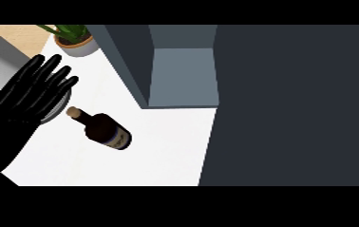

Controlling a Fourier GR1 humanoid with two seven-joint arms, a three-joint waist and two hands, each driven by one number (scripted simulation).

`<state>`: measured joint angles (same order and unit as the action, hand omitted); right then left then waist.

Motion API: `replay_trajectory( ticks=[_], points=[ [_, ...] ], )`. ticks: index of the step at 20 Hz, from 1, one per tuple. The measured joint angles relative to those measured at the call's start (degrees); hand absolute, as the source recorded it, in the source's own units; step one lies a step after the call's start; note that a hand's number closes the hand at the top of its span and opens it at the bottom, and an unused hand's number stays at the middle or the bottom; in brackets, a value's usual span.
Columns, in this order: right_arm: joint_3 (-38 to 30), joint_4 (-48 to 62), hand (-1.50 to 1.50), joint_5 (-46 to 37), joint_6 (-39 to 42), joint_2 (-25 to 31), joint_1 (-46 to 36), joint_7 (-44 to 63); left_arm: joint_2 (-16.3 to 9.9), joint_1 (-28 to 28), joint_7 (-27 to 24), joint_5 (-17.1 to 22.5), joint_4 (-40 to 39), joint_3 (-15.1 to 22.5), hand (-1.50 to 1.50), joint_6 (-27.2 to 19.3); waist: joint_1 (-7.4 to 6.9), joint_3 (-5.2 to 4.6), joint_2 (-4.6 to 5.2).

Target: Pick up the wine, place it into the cabinet and close the cabinet

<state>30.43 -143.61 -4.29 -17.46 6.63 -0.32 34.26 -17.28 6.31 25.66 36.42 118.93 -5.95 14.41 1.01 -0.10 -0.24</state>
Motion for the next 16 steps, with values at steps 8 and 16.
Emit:
replay_trajectory(
  ticks=[8,16],
  points=[
    [0.72,-0.17,-1.5,-0.61,-2.82,2.15,-1.9,1.67,1.72,-3.11,-8.97,-5.44,-8.69,-0.83,-1.5,6.53,-0.08,-0.01,-0.03],
    [1.81,-0.15,-1.5,-1.19,-5.19,4.27,-3.88,2.53,2.64,-5.15,-18.66,-11.98,-17.84,-2.19,-1.5,11.4,-0.06,-0.01,-0.02]
  ],
)
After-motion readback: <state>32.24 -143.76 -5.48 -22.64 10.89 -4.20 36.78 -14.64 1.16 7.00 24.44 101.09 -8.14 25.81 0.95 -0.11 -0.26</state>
